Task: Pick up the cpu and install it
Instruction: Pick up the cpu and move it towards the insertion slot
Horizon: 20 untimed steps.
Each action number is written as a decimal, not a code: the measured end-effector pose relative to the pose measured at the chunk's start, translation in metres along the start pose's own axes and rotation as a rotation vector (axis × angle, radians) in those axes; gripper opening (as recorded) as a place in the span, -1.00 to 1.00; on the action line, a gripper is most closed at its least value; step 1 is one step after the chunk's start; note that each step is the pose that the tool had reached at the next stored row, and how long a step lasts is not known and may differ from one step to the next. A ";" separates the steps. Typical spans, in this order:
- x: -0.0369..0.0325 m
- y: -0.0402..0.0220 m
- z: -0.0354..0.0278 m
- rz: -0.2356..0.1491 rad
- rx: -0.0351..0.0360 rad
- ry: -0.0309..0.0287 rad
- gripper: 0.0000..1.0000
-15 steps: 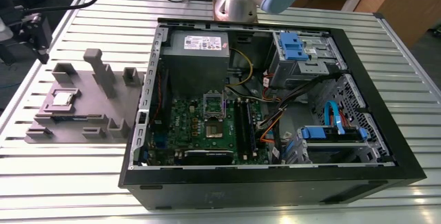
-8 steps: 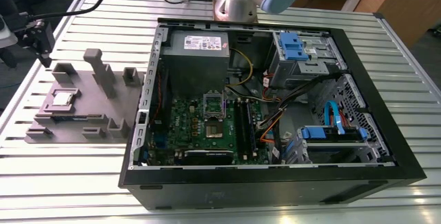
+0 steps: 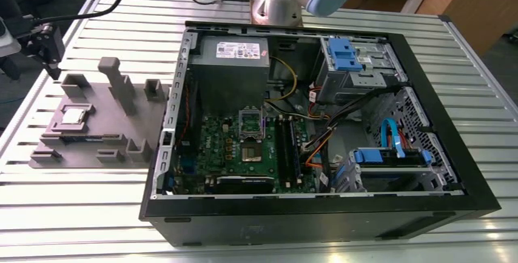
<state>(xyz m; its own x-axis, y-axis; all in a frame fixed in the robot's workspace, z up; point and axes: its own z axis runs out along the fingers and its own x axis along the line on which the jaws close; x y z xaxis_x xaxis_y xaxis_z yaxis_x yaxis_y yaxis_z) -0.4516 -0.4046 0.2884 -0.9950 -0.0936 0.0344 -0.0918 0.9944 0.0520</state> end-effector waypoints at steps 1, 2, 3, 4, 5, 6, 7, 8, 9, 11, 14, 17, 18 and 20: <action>0.0000 0.0000 0.0000 0.000 0.0000 0.0000 0.29; 0.0000 0.0000 0.0001 0.000 0.0000 -0.0001 0.29; 0.0000 0.0000 0.0001 0.000 0.0000 0.0000 0.29; 0.0000 0.0000 0.0001 0.000 0.0000 0.0000 0.29; 0.0000 0.0000 0.0003 0.000 0.0000 -0.0001 0.27; -0.0001 0.0000 0.0006 0.000 -0.0001 -0.0003 0.27; -0.0001 0.0000 0.0011 0.000 -0.0001 -0.0003 0.27; -0.0001 -0.0001 0.0016 0.000 -0.0001 -0.0003 0.13; -0.0001 -0.0001 0.0021 0.000 0.0000 0.0000 0.13; -0.0001 -0.0003 0.0037 0.000 -0.0001 -0.0001 0.13; -0.0002 -0.0005 0.0071 0.000 0.0000 0.0000 0.13; -0.0004 -0.0011 0.0114 -0.004 0.0001 0.0001 0.13; -0.0004 -0.0014 0.0131 -0.006 0.0001 0.0003 0.13; -0.0005 -0.0016 0.0166 -0.007 0.0003 0.0004 0.13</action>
<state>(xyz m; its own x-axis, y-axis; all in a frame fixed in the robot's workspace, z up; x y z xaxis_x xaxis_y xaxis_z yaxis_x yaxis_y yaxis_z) -0.4516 -0.4054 0.2717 -0.9943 -0.1008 0.0344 -0.0989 0.9937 0.0520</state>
